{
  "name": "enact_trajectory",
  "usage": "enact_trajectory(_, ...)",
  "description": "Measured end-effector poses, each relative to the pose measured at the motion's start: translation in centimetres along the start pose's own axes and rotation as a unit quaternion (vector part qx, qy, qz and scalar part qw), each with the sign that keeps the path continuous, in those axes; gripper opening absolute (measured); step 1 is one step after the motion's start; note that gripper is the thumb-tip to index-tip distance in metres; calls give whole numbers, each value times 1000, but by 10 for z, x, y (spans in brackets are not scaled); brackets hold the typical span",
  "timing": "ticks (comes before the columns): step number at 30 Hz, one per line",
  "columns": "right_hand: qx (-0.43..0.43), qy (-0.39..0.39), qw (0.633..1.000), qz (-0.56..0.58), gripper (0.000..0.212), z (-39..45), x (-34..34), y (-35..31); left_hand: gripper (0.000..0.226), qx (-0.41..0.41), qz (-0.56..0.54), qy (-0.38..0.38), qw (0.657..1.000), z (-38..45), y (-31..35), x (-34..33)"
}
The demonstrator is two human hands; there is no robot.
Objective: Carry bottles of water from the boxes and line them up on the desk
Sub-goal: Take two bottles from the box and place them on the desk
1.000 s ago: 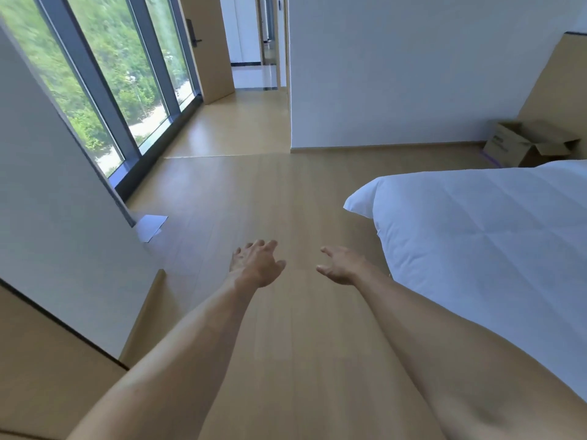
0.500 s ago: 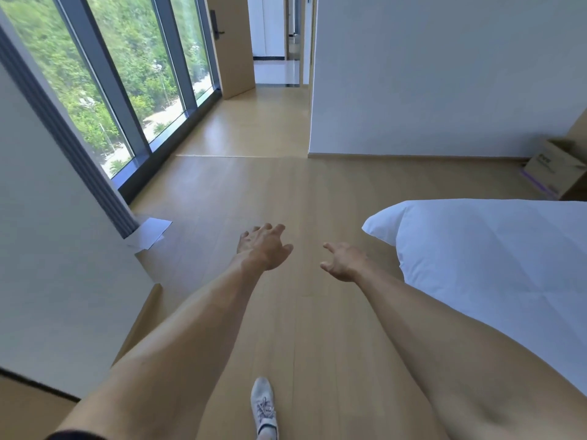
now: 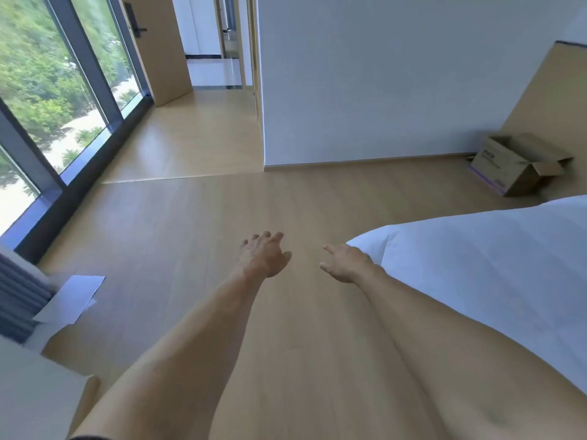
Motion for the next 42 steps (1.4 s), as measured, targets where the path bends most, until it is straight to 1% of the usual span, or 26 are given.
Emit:
enact_trajectory(7,-32,7,999,7,58,95,39,7,57,-27,-7,-14,1000,111,-4,7)
enact_trajectory(12,-32,12,999,24,61,177,64,14,54,-29,-3,-12,1000,191,-4,16)
enact_trajectory(16,-10,29,999,34,59,261,90,9,53,-15,7,-5,1000,267,-10,30)
enact_trajectory(22,8,10,999,42,60,383,138,1,54,26,2,-2,1000,383,-29,71)
enact_trajectory(25,14,8,999,34,58,433,163,-3,54,33,-10,13,999,434,-35,88)
enact_trajectory(29,18,3,1000,25,56,488,183,-4,54,38,-19,12,999,498,-35,96)
enact_trajectory(35,-13,21,999,27,60,575,215,14,54,1,-16,6,1000,609,-26,107)
enact_trajectory(42,-89,60,993,40,60,682,277,43,54,-99,2,18,995,763,-2,144)
Point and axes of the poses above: each hand's wrist, its own z-axis towards the middle knuckle, its own x-axis out of the back of the hand, y = z × x, the point moved 5 cm from there along z, towards the middle knuckle, and after that the axes turned 13 degrees about z, right-handed, at the moved point
